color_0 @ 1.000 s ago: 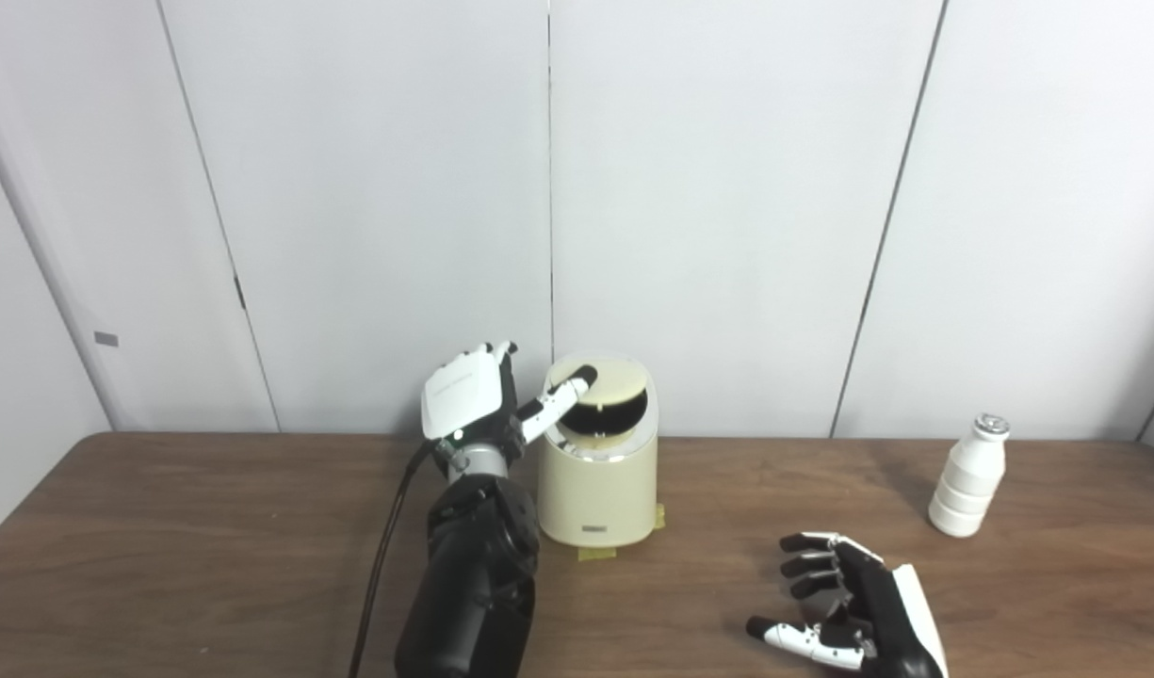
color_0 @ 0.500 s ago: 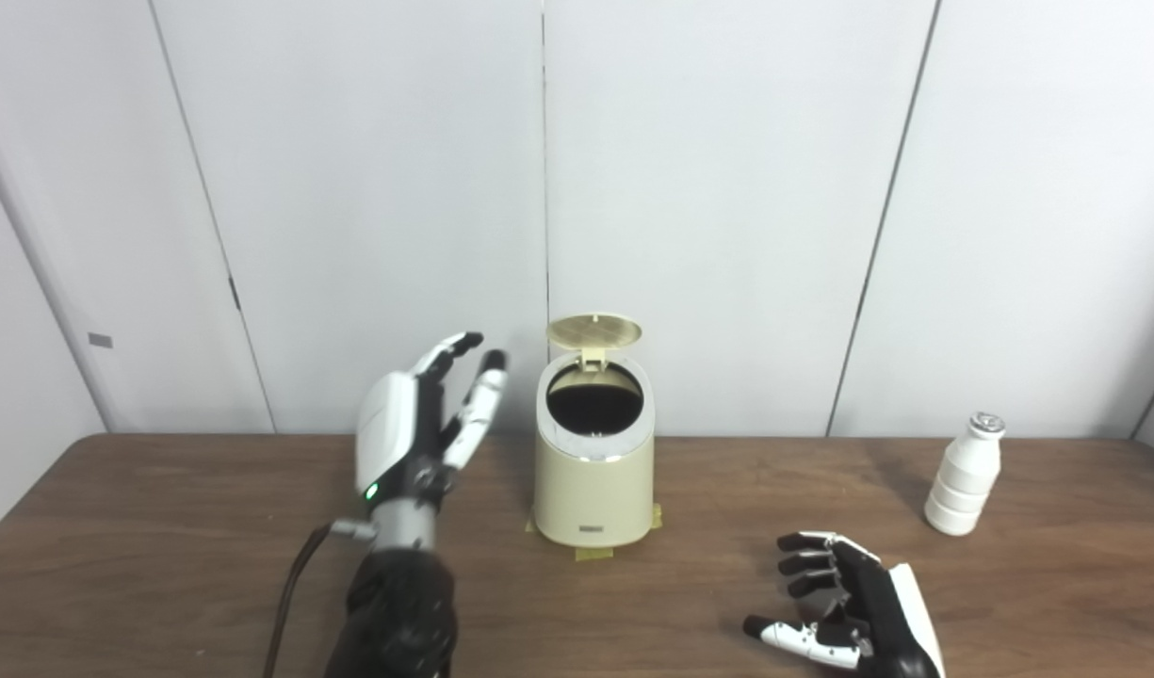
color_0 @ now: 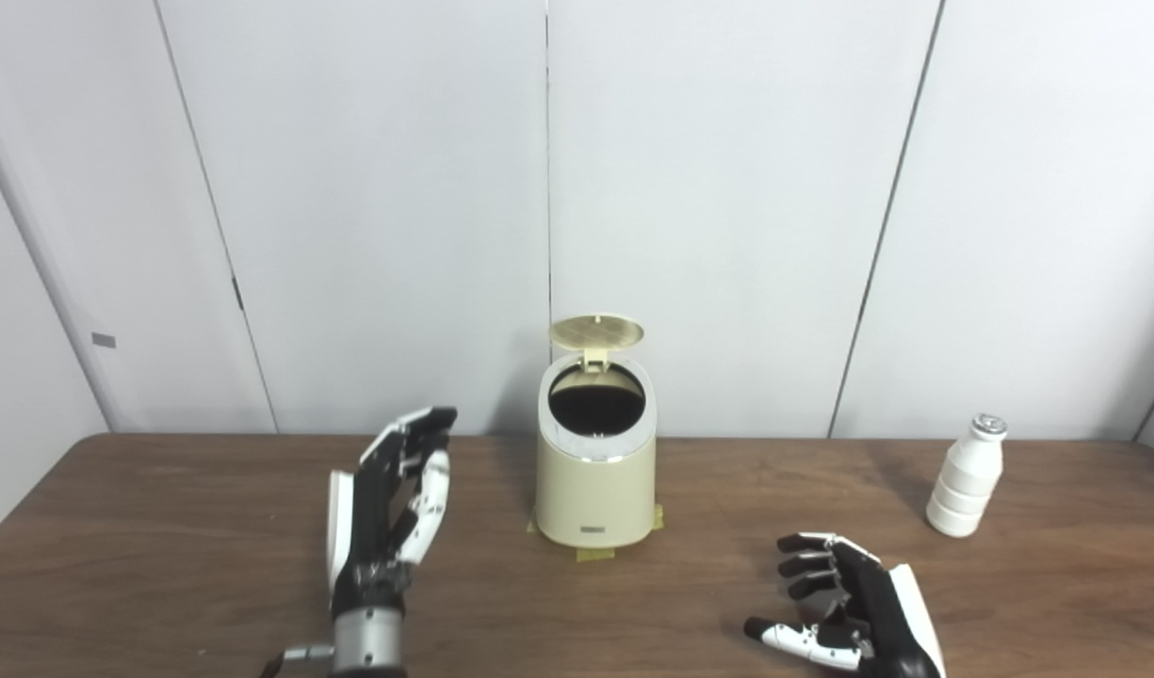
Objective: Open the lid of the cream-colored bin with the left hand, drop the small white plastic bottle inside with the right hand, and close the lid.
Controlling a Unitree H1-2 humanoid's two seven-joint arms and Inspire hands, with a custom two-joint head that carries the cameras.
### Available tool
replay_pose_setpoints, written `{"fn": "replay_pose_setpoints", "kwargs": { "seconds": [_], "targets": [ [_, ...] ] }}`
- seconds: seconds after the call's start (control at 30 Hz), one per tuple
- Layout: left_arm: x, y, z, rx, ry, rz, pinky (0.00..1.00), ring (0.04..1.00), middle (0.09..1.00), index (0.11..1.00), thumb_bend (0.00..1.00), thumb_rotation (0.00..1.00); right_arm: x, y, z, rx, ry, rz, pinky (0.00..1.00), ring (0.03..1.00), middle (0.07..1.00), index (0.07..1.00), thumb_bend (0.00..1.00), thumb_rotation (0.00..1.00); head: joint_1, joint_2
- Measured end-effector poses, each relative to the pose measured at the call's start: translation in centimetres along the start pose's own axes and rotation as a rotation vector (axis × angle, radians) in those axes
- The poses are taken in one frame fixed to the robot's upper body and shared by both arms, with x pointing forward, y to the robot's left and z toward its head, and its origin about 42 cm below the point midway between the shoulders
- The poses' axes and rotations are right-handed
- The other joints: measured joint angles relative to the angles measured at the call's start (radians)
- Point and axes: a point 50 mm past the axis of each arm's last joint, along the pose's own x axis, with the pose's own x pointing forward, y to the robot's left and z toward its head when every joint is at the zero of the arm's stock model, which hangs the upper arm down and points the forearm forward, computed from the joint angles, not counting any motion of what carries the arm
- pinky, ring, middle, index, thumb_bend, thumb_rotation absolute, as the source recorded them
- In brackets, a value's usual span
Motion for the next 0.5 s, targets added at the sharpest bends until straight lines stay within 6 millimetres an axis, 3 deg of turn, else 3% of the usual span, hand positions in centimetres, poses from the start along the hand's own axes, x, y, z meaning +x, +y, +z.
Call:
{"fn": "replay_pose_setpoints", "kwargs": {
  "seconds": [0.2, 0.37, 0.47, 0.5],
  "targets": [
    [-3.9, 0.9, -2.1, 0.018, 0.067, -0.032, 0.64, 0.724, 0.730, 0.707, 0.11, 0.46, 0.0, -0.1, 0.0, 0.012, -0.030, 0.007, 0.44, 0.543, 0.593, 0.624, 0.65, 0.01, -0.011, 0.003],
    [-4.1, 1.0, -2.1, -0.013, 0.045, -0.031, 0.64, 0.729, 0.741, 0.720, 0.10, 0.34, -0.3, -0.4, -0.1, 0.034, -0.026, 0.021, 0.45, 0.557, 0.601, 0.624, 0.65, 0.00, -0.011, 0.003],
    [-4.2, 1.1, -2.2, -0.030, 0.036, -0.028, 0.66, 0.738, 0.746, 0.725, 0.14, 0.41, -1.1, -1.1, -0.2, 0.057, -0.025, -0.002, 0.42, 0.532, 0.578, 0.598, 0.65, 0.00, -0.009, 0.002],
    [-4.3, 1.1, -2.1, -0.036, 0.025, -0.028, 0.66, 0.740, 0.745, 0.723, 0.14, 0.41, -1.5, -1.3, -0.2, 0.061, -0.024, -0.011, 0.39, 0.501, 0.553, 0.534, 0.57, 0.08, -0.018, -0.002]
  ]
}}
